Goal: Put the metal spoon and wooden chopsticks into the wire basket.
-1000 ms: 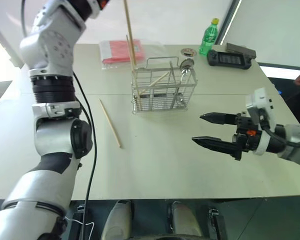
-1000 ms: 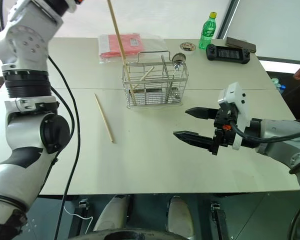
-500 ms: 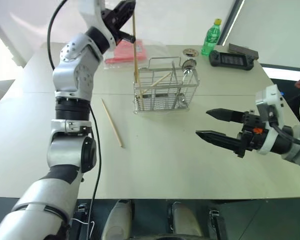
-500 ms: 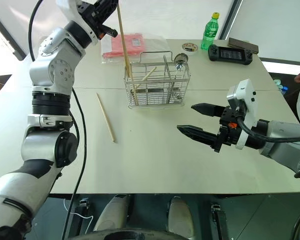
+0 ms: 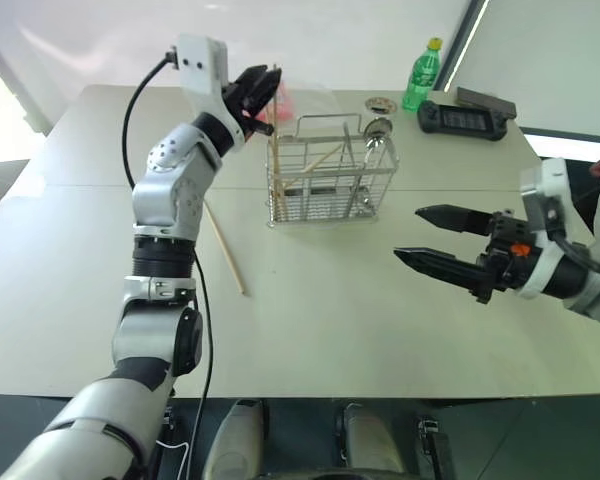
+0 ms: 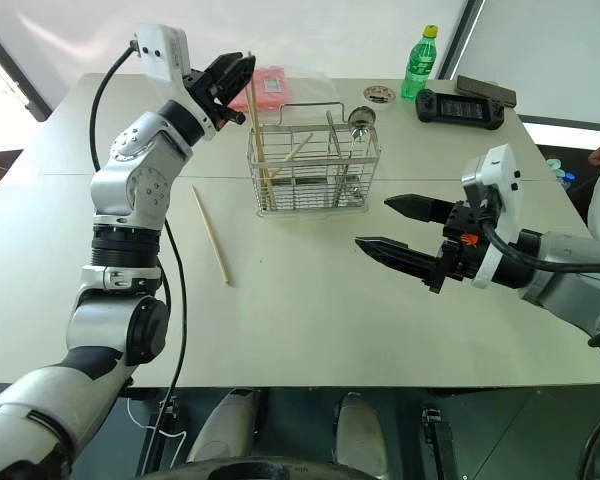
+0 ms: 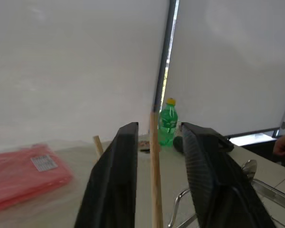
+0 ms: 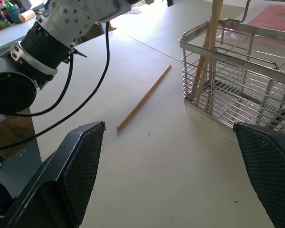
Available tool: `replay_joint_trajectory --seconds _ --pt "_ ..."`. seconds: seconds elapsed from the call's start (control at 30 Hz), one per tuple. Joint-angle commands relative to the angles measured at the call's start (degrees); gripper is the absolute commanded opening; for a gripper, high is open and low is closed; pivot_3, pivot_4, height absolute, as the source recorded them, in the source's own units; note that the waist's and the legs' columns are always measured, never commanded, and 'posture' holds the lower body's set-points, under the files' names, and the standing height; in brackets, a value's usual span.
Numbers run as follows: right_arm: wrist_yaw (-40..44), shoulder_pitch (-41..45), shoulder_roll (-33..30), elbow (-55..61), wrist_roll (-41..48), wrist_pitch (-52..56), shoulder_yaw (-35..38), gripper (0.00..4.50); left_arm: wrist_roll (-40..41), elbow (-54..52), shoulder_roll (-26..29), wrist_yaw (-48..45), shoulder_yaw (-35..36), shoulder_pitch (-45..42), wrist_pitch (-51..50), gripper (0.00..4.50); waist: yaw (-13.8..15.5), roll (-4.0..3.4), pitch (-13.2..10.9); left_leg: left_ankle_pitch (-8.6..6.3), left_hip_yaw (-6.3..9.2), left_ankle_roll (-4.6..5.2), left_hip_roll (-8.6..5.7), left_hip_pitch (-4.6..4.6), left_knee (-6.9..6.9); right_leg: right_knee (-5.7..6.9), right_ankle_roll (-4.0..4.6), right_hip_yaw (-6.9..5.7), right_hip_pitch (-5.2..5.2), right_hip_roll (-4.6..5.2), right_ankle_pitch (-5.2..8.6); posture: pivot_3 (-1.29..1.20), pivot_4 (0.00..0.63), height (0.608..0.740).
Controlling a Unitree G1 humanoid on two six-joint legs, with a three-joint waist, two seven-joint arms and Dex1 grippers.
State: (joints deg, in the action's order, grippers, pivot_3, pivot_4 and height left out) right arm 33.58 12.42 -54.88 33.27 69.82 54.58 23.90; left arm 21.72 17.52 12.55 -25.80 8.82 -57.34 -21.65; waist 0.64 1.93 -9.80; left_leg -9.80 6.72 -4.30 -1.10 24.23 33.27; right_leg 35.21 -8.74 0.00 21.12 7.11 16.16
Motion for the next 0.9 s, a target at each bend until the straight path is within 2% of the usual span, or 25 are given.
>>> replay_joint_trajectory --seconds 0.03,0.07,0.3,0.4,0.53,0.63,0.77,0.9 --pt "-0.4 1.5 0.4 -0.2 0.5 -1.2 0.0 4.50 3.8 -6.2 1.2 -0.4 1.4 -2.2 -4.4 3.37 0.0 0.00 0.0 0.00 0.00 0.00 0.00 0.00 0.00 0.00 0.00 0.00 0.00 0.00 0.00 0.00 0.150 0.720" --pt "-0.6 1.6 0.5 -0.3 0.6 -1.1 -0.2 4.50 4.9 -7.3 1.8 -0.7 1.8 -2.8 -6.2 3.86 0.0 0.00 0.0 0.00 0.00 0.00 0.00 0.00 0.00 0.00 0.00 0.00 0.00 0.00 0.00 0.00 0.150 0.720" --pt "-1.0 1.9 0.8 -0.6 0.5 -1.1 -0.9 4.50 16.0 -9.9 10.6 -1.3 9.3 -10.5 -20.0 3.86 -0.5 -0.02 0.0 0.00 0.02 0.00 0.01 0.00 0.00 0.05 0.00 0.00 0.04 -0.02 0.00 0.00 0.150 0.720" --pt "-1.2 2.1 1.1 -0.7 0.4 -1.2 -1.5 4.50 19.5 -6.6 12.8 5.9 15.2 -15.0 -25.3 3.86 -0.6 -0.01 0.0 0.00 0.02 0.00 0.01 -0.04 -0.01 0.05 -0.01 0.00 0.00 -0.02 0.01 0.00 0.150 0.720" --pt "-1.6 2.6 1.5 -0.8 0.2 -1.3 -2.2 4.50 12.3 -0.8 12.8 28.3 19.2 -16.9 -31.9 3.86 -0.4 -0.01 0.0 0.00 0.04 0.01 0.01 -0.22 0.00 0.04 -0.03 0.00 -0.19 -0.02 0.02 0.00 0.150 0.720" --pt "-1.8 3.2 2.0 -0.9 0.2 -1.5 -2.8 4.50 4.9 1.6 13.2 42.2 19.5 -14.2 -40.3 3.86 -0.4 0.00 0.0 -0.01 0.04 0.01 0.00 -0.43 -0.02 0.04 -0.04 0.00 -0.39 -0.02 0.03 0.00 0.150 0.720" --pt "-1.9 3.6 2.7 -0.9 -0.4 -1.7 -3.8 4.50 0.8 3.0 11.1 50.2 22.1 -11.1 -51.4 3.86 -0.4 0.13 -0.1 -0.01 0.04 0.01 0.00 -0.42 -0.05 0.11 -0.04 0.00 -0.29 -0.02 0.02 0.00 0.150 0.720" --pt "-2.1 4.7 3.5 -1.2 -0.8 -1.8 -4.9 4.50 -1.3 4.1 6.8 50.8 21.7 -8.2 -58.0 3.86 0.1 0.15 -0.1 0.00 0.04 -0.01 -0.01 -0.27 -0.03 0.12 -0.03 0.00 -0.17 -0.02 0.02 0.00 0.150 0.720"
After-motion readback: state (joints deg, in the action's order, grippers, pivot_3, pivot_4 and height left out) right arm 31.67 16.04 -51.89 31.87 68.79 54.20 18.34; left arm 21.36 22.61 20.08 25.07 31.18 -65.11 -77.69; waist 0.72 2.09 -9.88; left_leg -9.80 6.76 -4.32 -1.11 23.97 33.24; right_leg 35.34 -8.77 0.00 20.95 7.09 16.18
